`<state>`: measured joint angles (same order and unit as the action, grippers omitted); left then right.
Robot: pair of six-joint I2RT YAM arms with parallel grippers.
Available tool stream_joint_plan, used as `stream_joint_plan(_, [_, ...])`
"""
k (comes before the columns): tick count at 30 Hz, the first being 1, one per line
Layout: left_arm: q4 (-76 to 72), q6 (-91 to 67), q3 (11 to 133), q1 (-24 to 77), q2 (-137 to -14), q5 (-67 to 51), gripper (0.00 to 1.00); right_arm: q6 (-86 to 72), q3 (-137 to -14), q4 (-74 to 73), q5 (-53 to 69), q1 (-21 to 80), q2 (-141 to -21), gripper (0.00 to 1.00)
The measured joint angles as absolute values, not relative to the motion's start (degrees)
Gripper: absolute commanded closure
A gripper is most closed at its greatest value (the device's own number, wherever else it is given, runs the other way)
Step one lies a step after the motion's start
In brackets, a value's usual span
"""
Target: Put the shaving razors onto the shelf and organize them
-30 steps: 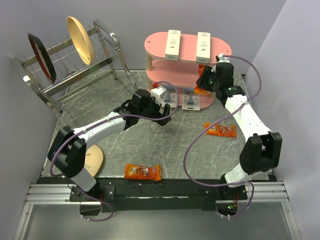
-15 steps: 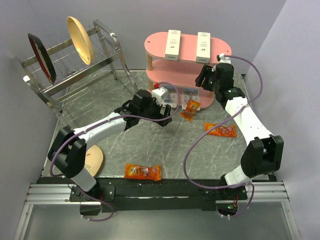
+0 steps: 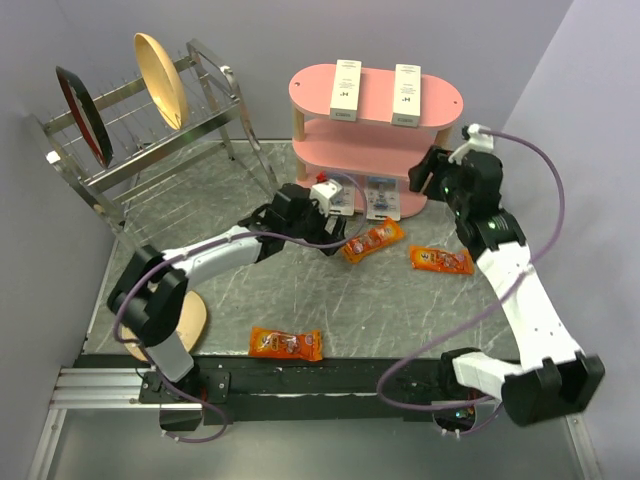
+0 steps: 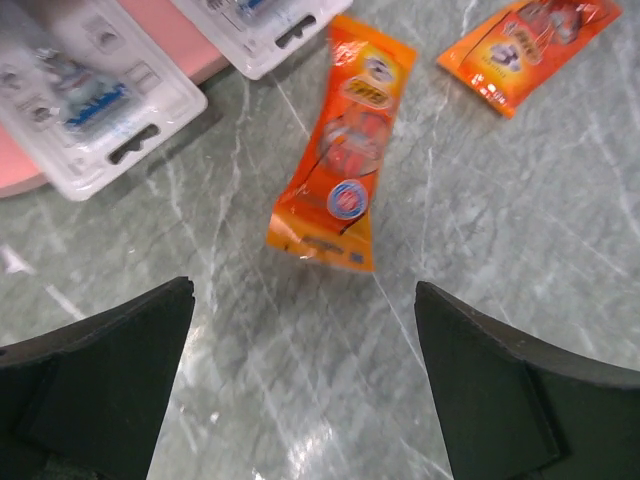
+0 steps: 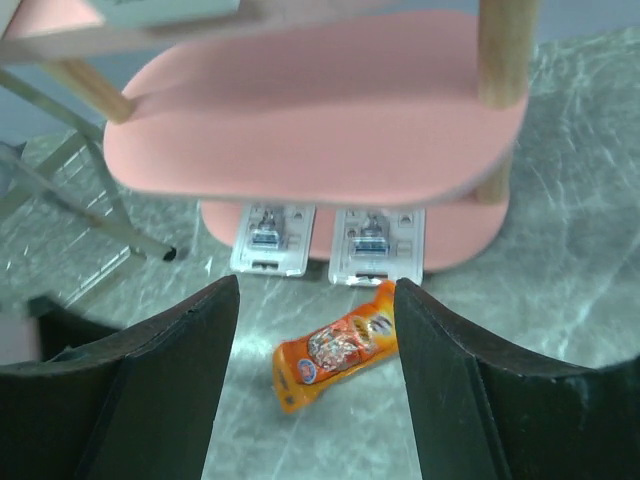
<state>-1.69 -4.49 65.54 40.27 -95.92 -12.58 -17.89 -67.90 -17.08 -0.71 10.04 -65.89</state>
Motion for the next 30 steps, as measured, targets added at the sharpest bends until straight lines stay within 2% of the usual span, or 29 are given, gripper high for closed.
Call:
stream_joint_plan(3, [-3.2,-3.6,67.1,40.9,-100.6,-12.8,0.19,-17.8,-64.8,-18.9,-0.9,9.8,-62.1,0.30])
stream_joint_plan(7, [-3.9,-3.2,72.4,41.3,-108.5,-14.8,0.20,-17.6,-61.4,-21.5,-0.9,9.2,-61.1,0.30])
stream_joint_plan(14, [-5.6,-4.1,77.2,41.5,-115.5,-15.9,0.21,-17.0,-60.1,-24.8,-0.6,7.8,-60.6,0.30])
stream_joint_plan(19, [-5.3,-3.8,78.1,41.6,-118.0,-19.3,0.28,-16.8,-59.7,-25.5,0.2,6.3,-60.1,0.30])
stream_joint_plan(25, [-5.0,-4.0,78.0,41.6,-119.3,-21.8,0.42,-16.9,-59.7,-25.6,1.4,5.1,-60.4,0.30])
stream_joint_plan(30, [-5.3,-4.4,78.2,41.6,-120.7,-22.7,0.64,-16.8,-59.7,-25.7,1.9,4.9,-61.3,0.30])
